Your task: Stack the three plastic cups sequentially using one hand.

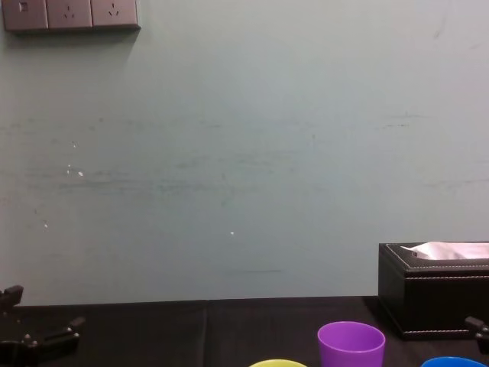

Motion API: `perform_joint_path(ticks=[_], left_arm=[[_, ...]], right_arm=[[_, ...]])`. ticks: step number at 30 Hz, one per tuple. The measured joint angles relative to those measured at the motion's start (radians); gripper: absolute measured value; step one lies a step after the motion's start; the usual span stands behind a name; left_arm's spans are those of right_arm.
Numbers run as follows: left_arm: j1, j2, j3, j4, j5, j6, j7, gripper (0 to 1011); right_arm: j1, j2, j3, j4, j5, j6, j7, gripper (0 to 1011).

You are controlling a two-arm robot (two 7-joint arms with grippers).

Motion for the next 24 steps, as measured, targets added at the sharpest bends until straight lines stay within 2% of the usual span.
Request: perform_joint_path(ticks=[24], left_arm=[[0.000, 0.000, 0.000, 0.000, 0.000, 0.000, 0.000, 1000]], right_arm=[[0.000, 0.000, 0.000, 0.000, 0.000, 0.000, 0.000, 1004]])
